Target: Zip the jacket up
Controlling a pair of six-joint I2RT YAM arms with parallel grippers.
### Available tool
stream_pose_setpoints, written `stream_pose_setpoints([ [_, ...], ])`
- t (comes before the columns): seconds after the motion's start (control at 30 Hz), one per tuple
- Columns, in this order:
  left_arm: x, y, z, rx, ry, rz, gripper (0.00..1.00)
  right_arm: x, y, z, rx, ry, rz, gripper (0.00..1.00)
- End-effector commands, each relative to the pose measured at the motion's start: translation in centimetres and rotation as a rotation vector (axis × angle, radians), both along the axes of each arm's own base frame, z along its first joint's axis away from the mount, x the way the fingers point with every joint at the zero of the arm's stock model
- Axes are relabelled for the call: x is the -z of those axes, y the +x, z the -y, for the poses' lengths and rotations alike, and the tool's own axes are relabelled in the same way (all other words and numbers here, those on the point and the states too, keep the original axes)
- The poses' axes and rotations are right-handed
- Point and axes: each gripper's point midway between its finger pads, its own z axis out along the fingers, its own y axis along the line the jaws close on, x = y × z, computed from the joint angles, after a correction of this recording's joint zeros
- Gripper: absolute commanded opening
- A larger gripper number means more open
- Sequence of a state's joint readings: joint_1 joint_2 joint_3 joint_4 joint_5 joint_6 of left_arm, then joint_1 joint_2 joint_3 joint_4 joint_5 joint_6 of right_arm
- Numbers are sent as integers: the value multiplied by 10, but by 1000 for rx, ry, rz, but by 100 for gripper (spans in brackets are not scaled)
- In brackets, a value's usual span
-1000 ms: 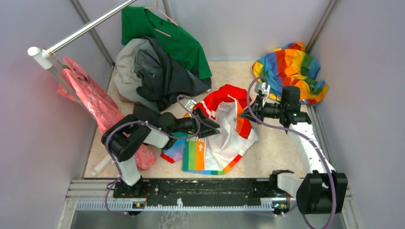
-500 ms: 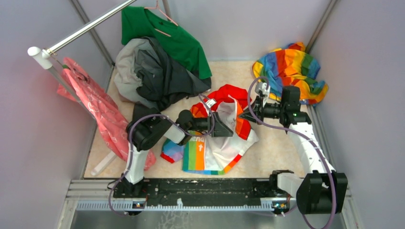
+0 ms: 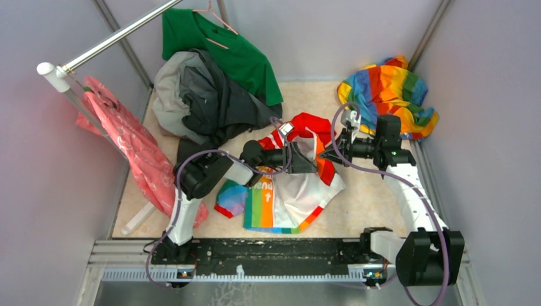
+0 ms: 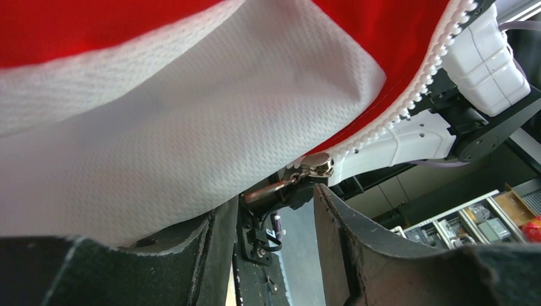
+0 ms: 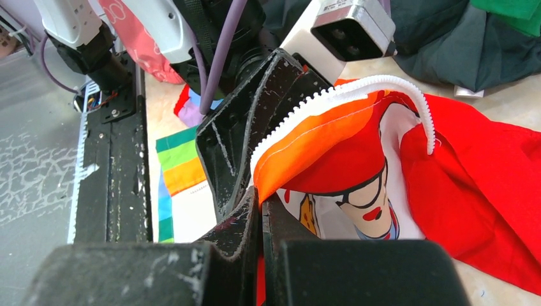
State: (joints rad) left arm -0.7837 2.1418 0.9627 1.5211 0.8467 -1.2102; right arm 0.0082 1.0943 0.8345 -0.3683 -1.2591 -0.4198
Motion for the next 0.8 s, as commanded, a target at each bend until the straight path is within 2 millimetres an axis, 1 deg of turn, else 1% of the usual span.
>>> stream_pose_setpoints([
  [0.0,-47,-11,-9,23,-204,185,49,-19,-1,-2,-38,20,73,0],
  [0.2,-54,-14,-10,42,-211,192,34,-19,0,-1,-33,15,76,0],
  [0.27,-56,-15,-11,50,-212,197,26,-18,0,-1,-32,13,73,0],
  [0.4,-53,-17,-12,70,-200,189,6,-17,1,-1,-27,7,78,0],
  [0.47,-49,-16,-13,78,-188,180,0,-17,1,0,-22,3,76,0],
  [0.57,-42,-16,-18,77,-169,176,0,-17,4,2,-1,-13,89,0],
  [0.67,-38,-14,-27,62,-153,179,0,-15,14,6,62,-41,92,0],
  [0.77,-28,-11,-34,46,-129,178,0,-22,8,3,29,-13,97,0],
])
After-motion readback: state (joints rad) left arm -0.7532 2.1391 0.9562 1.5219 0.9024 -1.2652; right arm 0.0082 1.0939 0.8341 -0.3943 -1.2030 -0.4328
